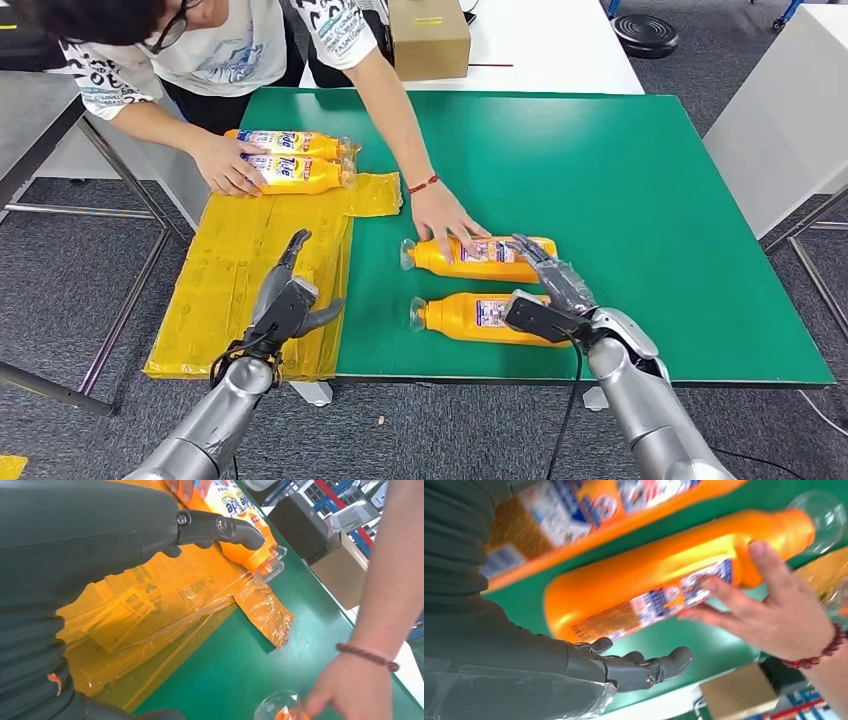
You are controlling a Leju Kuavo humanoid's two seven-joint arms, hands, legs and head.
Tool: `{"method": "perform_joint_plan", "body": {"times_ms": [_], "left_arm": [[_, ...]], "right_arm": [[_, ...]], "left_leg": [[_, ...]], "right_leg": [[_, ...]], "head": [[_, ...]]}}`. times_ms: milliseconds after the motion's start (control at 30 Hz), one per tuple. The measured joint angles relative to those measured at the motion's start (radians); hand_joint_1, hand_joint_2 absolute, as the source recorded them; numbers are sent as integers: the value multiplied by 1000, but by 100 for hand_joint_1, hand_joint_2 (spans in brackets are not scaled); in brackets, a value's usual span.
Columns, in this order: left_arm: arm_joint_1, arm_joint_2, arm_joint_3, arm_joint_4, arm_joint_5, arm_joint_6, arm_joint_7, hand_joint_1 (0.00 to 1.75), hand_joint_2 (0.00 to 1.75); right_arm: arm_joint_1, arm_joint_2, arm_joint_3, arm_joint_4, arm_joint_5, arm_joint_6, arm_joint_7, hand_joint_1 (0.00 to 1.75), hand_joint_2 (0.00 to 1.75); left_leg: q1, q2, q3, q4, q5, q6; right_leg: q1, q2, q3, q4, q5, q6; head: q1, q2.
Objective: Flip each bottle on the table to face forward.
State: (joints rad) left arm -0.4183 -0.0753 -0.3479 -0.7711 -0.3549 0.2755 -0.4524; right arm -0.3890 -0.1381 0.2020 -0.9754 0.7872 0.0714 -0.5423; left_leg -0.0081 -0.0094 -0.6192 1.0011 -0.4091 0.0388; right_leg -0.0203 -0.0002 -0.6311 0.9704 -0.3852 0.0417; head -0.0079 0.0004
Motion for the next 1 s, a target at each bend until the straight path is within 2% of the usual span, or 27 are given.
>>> {"method": "perform_joint_plan", "body": {"times_ms": [433,1000], "left_arm": [[20,7,0,-53,-35,-24,23,0,175],[35,10,16,-56,-30,-53,28,0,175]], "right_arm": [[51,1,24,-17,4,17,22,0,175],[58,-18,36,-24,18,22,43,0,175]], "left_leg": [[0,0,0,0,0,0],[0,0,0,0,0,0]], "right_leg": [[0,0,0,0,0,0],[0,0,0,0,0,0]], "head": [[0,0],[0,0]]}}
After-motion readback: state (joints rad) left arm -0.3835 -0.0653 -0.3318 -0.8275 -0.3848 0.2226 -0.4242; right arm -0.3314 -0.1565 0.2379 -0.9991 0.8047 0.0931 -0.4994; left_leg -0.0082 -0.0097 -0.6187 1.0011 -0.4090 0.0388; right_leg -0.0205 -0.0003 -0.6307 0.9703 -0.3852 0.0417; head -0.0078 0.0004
